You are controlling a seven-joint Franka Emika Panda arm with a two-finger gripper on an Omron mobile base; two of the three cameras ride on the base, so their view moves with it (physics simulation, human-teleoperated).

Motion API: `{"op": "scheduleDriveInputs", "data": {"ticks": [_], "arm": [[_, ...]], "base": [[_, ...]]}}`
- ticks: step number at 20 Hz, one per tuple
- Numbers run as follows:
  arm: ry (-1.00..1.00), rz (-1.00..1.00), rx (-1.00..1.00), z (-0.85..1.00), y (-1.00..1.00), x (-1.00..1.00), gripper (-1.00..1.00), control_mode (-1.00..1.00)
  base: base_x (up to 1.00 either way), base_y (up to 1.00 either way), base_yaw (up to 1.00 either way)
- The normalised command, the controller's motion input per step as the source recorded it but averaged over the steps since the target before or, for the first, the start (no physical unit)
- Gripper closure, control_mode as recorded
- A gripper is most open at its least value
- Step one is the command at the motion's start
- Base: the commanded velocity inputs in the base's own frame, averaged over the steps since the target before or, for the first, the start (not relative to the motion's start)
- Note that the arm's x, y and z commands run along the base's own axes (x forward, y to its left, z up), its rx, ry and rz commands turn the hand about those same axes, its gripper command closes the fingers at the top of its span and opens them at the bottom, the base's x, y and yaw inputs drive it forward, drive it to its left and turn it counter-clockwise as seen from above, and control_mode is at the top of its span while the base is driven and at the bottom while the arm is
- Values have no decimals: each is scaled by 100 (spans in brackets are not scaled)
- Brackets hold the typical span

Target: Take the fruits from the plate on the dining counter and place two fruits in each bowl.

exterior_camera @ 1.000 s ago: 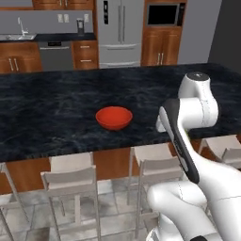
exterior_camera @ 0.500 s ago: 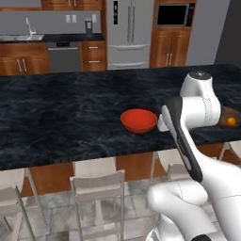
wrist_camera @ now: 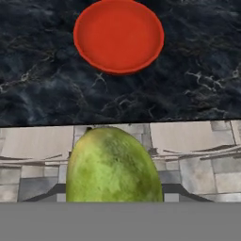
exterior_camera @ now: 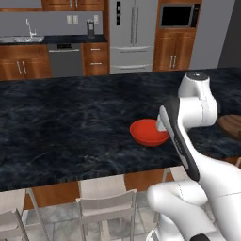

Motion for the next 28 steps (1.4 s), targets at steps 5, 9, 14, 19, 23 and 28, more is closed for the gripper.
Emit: {"op": "scheduleDriveInputs", "data": {"ticks": [5, 9, 14, 19, 23, 28], "arm": [[0, 0, 0, 0, 3, 98, 100, -100], [0, 0, 2, -41, 0, 89, 100, -100], [0, 2, 5, -61, 0, 57, 100, -100], [-5, 3, 3, -56, -13, 29, 100, -100], [-5, 4, 0, -55, -22, 31, 100, -100], [-2, 0, 0, -45, -3, 59, 100, -100]], "base": [[0, 0, 0], [0, 0, 0], [0, 0, 0], [0, 0, 0], [0, 0, 0], [0, 0, 0]]}}
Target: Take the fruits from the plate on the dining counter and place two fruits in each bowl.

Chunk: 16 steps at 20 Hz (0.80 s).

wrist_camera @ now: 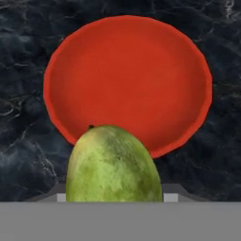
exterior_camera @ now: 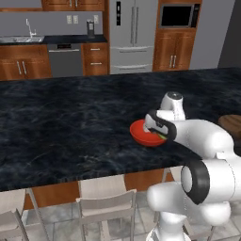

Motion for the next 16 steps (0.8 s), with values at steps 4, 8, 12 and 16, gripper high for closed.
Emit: {"op": "scheduleDriveInputs", "data": {"ticks": [4, 8, 12, 16], "arm": [[0, 0, 0, -44, 0, 61, 100, -100], [0, 0, 0, -36, 0, 53, 100, -100], [0, 0, 0, -23, 0, 51, 100, -100], [0, 0, 0, -26, 0, 39, 100, -100]], "base": [[0, 0, 0], [0, 0, 0], [0, 0, 0], [0, 0, 0]]}}
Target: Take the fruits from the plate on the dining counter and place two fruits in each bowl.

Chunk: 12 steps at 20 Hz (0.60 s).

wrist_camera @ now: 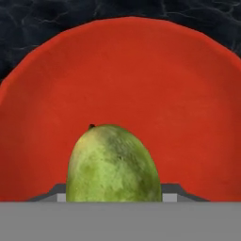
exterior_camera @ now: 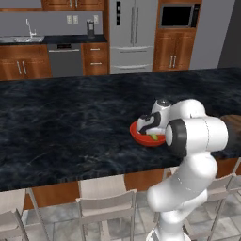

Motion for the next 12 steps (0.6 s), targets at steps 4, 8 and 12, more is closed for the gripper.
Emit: {"op": "scheduleDriveInputs", "data": {"ticks": [4, 8, 12], "arm": [[0, 0, 0, -36, 0, 26, 100, -100], [0, 0, 0, -34, 0, 17, -100, -100], [0, 0, 0, 2, 0, 1, -100, -100]], "base": [[0, 0, 0], [0, 0, 0], [0, 0, 0]]}}
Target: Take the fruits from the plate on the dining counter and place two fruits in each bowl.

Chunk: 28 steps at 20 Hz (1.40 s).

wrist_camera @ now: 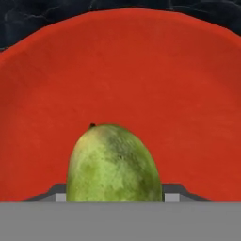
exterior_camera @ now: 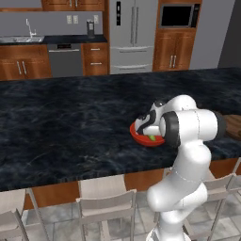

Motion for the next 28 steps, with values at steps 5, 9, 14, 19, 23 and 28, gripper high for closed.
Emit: {"op": "scheduleDriveInputs", "data": {"ticks": [5, 9, 14, 19, 23, 28], "arm": [[-3, 0, 0, 34, 0, -2, -100, -100], [-3, -2, 0, 80, 0, -8, -100, -100], [-4, 0, 0, 89, 0, -26, -100, -100], [-9, 0, 1, 72, 0, -59, -100, -100], [-11, 0, 0, 47, 5, -87, -100, -100], [-5, 0, 0, 42, 18, -98, -100, -100]], "base": [[0, 0, 0], [0, 0, 0], [0, 0, 0], [0, 0, 0], [0, 0, 0], [0, 0, 0]]}}
